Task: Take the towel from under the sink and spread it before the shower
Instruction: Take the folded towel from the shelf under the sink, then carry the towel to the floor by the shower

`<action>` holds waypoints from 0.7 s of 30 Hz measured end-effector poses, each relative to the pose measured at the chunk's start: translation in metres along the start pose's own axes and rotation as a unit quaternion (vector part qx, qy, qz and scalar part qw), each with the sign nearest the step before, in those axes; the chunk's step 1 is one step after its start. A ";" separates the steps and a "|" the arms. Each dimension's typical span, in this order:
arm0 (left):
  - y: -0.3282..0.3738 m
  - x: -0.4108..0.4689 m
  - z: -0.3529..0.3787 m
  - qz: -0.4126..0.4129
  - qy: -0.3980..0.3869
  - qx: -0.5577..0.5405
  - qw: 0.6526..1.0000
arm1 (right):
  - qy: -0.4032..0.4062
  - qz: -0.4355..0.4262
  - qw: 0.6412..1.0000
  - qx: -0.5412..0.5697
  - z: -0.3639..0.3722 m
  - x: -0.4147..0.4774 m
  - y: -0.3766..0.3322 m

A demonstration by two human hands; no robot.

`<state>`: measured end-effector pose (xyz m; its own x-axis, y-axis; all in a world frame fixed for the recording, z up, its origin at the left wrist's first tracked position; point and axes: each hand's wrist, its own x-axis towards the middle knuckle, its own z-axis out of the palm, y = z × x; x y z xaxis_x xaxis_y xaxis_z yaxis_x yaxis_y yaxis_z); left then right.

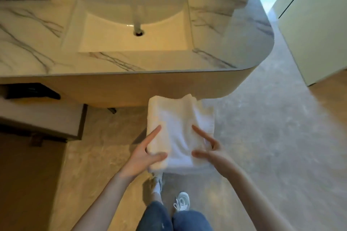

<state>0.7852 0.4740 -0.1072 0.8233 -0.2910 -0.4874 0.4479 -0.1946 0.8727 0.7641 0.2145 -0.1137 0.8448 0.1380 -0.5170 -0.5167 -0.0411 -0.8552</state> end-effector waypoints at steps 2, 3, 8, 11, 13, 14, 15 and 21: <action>0.039 -0.016 -0.005 0.038 0.008 0.019 0.999 | -0.001 -0.034 0.999 0.001 0.000 -0.016 -0.038; 0.058 -0.021 -0.008 0.063 0.009 0.028 0.998 | 0.000 -0.051 0.999 0.001 0.000 -0.022 -0.058; 0.147 -0.020 -0.030 0.175 0.012 0.058 0.983 | 0.041 -0.140 0.989 -0.024 0.003 -0.030 -0.152; 0.185 -0.007 -0.047 0.236 0.017 0.093 0.967 | 0.065 -0.183 0.980 -0.040 0.007 -0.025 -0.198; 0.205 0.003 -0.058 0.258 0.015 0.106 0.960 | 0.075 -0.205 0.975 -0.049 0.009 -0.019 -0.220; 0.213 0.008 -0.063 0.264 0.019 0.112 0.958 | 0.079 -0.214 0.972 -0.053 0.010 -0.015 -0.228; 0.220 0.013 -0.068 0.271 0.024 0.120 0.955 | 0.081 -0.220 0.971 -0.053 0.011 -0.011 -0.235; 0.238 0.041 -0.093 0.312 0.050 0.186 0.931 | 0.072 -0.228 0.969 -0.065 0.018 0.021 -0.256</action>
<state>0.9586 0.5031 0.0833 0.9193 -0.3710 0.1311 -0.2636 -0.3334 0.9052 0.9118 0.2460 0.0951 0.9966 0.0321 -0.0759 -0.0710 -0.1335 -0.9885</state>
